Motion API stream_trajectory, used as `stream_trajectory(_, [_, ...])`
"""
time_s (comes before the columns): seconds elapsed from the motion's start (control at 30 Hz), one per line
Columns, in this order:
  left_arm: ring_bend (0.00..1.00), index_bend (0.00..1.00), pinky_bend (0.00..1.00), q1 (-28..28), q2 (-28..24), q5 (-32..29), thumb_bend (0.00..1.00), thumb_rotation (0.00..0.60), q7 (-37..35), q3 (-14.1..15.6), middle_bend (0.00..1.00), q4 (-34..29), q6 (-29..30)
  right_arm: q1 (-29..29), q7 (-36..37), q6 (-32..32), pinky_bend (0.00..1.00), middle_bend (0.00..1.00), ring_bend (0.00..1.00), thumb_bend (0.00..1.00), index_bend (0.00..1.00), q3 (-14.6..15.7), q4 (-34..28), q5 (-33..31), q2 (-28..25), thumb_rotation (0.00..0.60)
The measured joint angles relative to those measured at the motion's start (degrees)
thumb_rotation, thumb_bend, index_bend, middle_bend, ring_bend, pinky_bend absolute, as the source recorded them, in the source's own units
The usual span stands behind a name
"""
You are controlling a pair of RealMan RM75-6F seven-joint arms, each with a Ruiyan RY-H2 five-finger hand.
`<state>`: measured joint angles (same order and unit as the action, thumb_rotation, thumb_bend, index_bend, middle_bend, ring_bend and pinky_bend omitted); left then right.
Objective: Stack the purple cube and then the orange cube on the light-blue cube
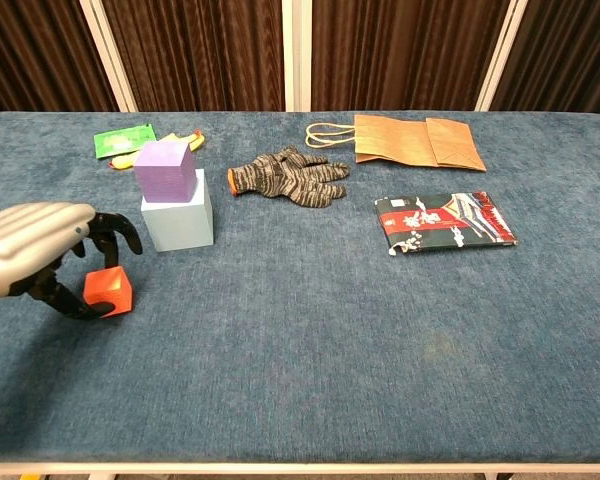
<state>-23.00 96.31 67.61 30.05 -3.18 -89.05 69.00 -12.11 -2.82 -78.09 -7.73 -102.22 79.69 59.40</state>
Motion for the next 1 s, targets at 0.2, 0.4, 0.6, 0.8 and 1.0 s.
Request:
stream_trajectory(0.2, [0.36,0.40,0.37,1.54,-7.09,0.20,0.29,0.600,0.90,-0.16,0.61,-5.51,3.32,0.00,-0.03,-0.01,0.00,0.10,0.00,0.12,0.00,0.12,-0.11,0.29,-0.02,0.600])
stream_trajectory(0.4, [0.37,0.40,0.37,2.77,-16.04,-0.38,0.29,0.600,2.50,-2.74,0.63,-12.39,7.64,0.06,-0.62,-0.20,0.00,0.10,0.00,0.12,0.00,0.19,-0.11,0.30,0.22,0.600])
stream_trajectory(0.6, [0.37,0.40,0.37,1.18,-19.84,-1.47,0.29,0.600,4.06,-6.83,0.63,-14.72,8.28,0.03,-0.93,-0.12,0.00,0.10,0.00,0.12,0.00,0.32,-0.07,0.41,0.38,0.600])
stream_trajectory(0.8, [0.37,0.40,0.37,-2.45,-20.86,-2.70,0.29,0.600,5.15,-10.05,0.63,-14.17,6.09,-0.07,-1.20,-0.24,0.00,0.10,0.00,0.12,0.00,0.34,-0.32,0.76,0.50,0.600])
stream_trajectory(1.0, [0.37,0.40,0.37,-6.09,-20.28,-4.82,0.29,0.600,5.47,-12.28,0.63,-16.46,3.46,-0.06,-1.28,-0.22,0.00,0.10,0.00,0.12,0.00,0.42,-0.34,0.84,0.55,0.600])
